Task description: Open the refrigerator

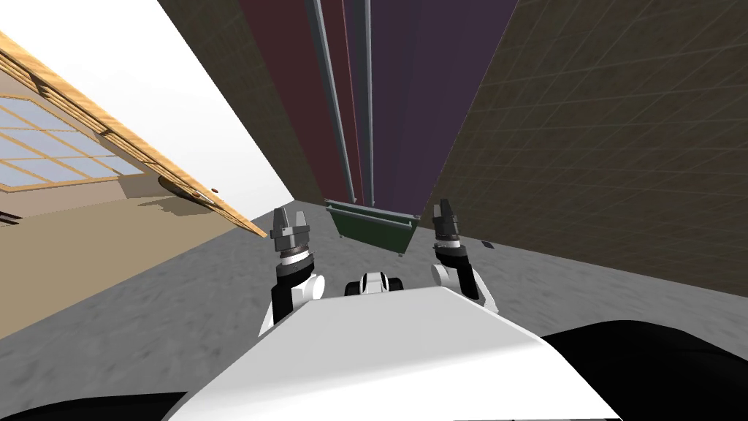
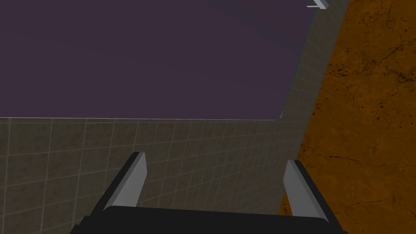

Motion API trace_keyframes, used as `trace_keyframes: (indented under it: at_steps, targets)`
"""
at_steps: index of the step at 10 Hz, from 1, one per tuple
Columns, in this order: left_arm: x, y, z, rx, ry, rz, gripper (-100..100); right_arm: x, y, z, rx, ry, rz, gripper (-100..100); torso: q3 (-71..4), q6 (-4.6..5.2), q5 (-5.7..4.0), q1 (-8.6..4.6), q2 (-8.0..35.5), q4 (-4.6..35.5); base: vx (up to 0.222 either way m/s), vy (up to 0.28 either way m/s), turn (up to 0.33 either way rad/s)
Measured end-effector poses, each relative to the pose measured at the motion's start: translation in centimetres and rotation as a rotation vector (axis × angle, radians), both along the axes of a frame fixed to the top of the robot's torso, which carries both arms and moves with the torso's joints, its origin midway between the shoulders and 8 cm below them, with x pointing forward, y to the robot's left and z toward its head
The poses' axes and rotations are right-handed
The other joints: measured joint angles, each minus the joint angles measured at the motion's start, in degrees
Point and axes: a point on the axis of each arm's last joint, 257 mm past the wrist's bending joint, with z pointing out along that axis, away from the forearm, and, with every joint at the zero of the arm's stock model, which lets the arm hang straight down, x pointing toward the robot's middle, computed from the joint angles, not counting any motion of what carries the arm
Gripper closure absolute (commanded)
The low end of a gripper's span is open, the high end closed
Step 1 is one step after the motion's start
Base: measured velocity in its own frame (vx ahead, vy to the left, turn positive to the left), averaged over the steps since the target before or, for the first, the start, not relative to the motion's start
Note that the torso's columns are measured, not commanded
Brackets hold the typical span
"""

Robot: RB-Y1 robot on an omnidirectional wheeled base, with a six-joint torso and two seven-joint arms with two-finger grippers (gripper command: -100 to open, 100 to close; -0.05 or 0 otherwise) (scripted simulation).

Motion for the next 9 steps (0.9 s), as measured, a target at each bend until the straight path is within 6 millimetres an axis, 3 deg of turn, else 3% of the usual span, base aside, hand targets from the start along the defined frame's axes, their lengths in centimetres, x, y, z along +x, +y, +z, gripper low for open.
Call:
trace_keyframes:
  at_steps: [9]
  targets:
    - [0.0,0.0,0.0,0.000,0.000,0.000,0,1.5,0.9,-3.9,-0.261,0.049,-0.120,-100,-0.1,0.01,0.02,0.09,-0.2,-0.1,0.108,0.040,-0.045]
